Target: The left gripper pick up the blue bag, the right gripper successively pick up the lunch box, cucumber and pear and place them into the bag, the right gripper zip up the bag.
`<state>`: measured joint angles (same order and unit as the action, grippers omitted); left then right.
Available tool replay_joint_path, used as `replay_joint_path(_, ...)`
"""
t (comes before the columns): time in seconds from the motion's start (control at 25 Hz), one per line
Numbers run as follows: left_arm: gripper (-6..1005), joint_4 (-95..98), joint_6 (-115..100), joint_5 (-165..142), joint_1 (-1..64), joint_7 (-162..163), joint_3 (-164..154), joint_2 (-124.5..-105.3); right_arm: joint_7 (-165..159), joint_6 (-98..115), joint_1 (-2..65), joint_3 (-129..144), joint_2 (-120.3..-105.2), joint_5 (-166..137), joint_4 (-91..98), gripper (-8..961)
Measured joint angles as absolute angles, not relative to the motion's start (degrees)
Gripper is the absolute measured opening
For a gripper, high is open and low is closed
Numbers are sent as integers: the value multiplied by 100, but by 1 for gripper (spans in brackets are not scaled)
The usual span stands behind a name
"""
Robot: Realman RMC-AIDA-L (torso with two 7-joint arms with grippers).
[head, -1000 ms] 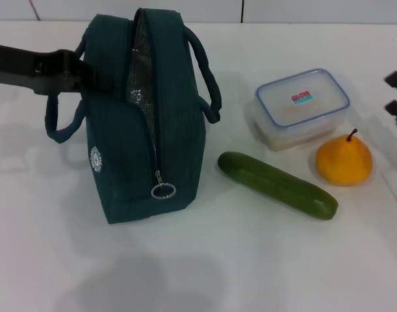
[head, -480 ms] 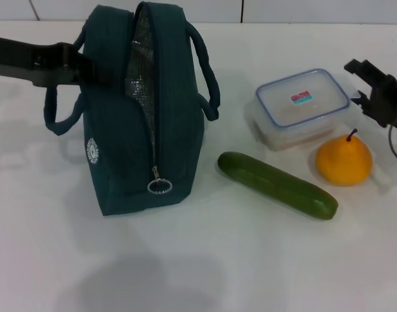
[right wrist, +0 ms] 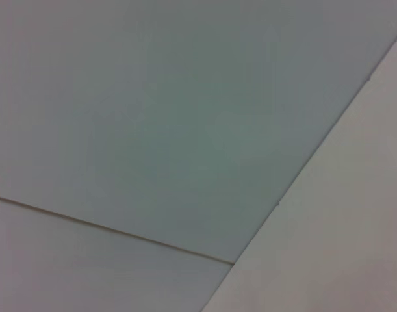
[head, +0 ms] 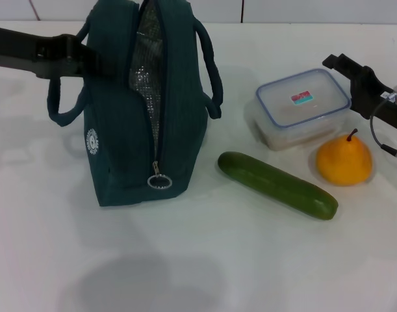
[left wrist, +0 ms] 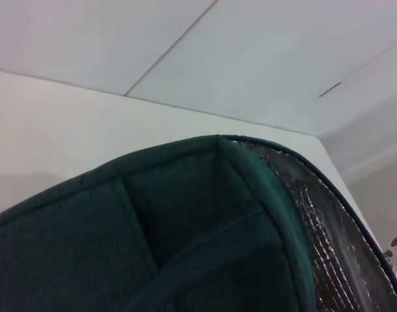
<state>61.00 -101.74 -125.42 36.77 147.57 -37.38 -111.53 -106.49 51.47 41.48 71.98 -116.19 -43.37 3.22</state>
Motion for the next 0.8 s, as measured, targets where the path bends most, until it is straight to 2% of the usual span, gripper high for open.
replay_joint_path(0.8,39,6100,-10186,-12542,3651,14751,-3750,-11153,-10733,5297,4164,7424,-11619,-4334,421,765)
